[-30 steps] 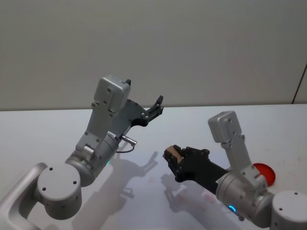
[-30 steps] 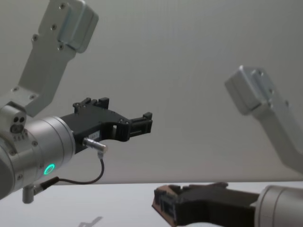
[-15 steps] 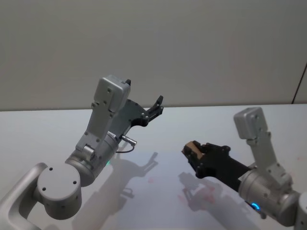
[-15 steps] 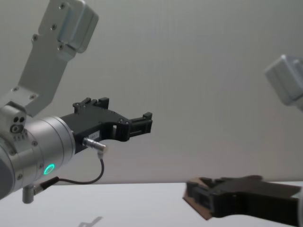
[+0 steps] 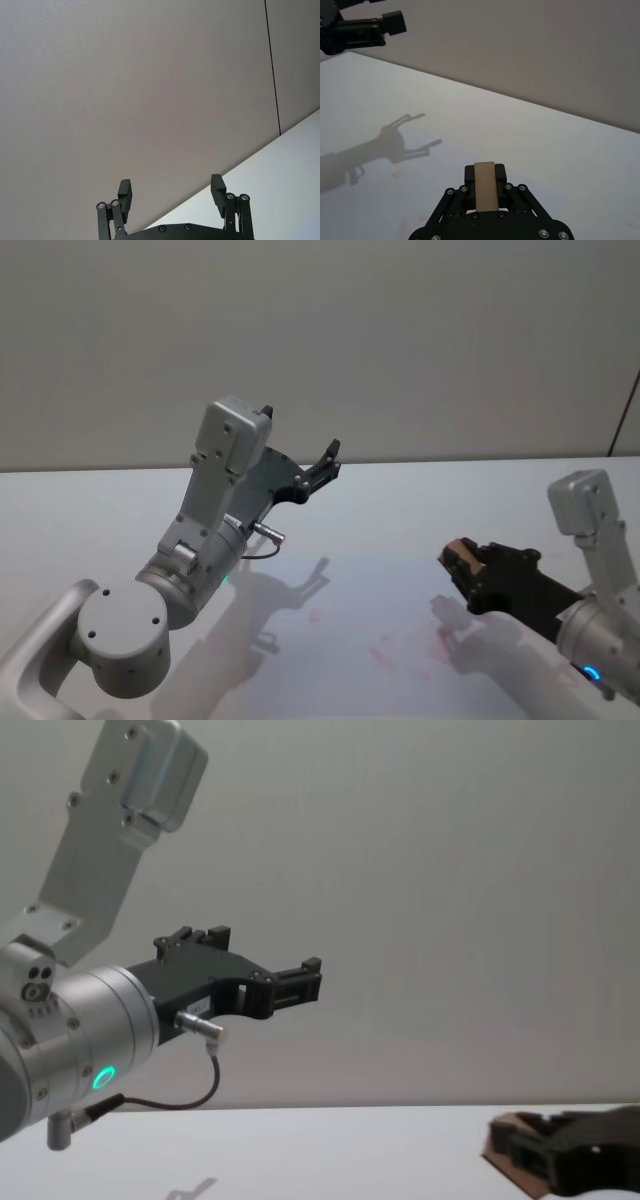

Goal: Use the one hand to pick up the stamp and affix it onto the A4 paper.

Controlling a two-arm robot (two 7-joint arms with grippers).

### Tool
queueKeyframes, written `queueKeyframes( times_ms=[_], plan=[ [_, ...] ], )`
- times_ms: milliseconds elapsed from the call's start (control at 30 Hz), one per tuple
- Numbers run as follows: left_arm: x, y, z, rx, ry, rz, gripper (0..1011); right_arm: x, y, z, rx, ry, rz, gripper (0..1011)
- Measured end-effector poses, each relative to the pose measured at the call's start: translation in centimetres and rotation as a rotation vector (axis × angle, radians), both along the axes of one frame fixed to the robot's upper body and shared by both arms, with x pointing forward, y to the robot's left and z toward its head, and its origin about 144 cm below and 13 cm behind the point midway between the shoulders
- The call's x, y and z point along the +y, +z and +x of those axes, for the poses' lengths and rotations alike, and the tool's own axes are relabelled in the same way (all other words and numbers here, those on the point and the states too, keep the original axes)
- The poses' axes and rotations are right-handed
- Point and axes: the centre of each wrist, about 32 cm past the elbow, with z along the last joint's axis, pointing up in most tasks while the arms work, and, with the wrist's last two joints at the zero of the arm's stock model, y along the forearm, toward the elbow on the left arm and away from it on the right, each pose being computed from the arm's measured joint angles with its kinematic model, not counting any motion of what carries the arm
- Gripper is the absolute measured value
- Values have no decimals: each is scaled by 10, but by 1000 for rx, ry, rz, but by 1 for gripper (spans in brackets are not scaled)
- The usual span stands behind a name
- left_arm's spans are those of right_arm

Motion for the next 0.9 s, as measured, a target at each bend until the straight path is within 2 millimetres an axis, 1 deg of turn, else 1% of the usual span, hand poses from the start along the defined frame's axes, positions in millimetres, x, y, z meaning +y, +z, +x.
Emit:
queueKeyframes(
  times_ms=[133,500,900],
  plan=[
    [0,0,0,0,0,0,1001,-12,-3,0,3,-24,-24,216],
    [0,0,0,0,0,0,1001,-36,-12,1,6,-75,-80,216],
    [0,0,0,0,0,0,1001,-53,-15,-1,3,-99,-118,216]
  ],
)
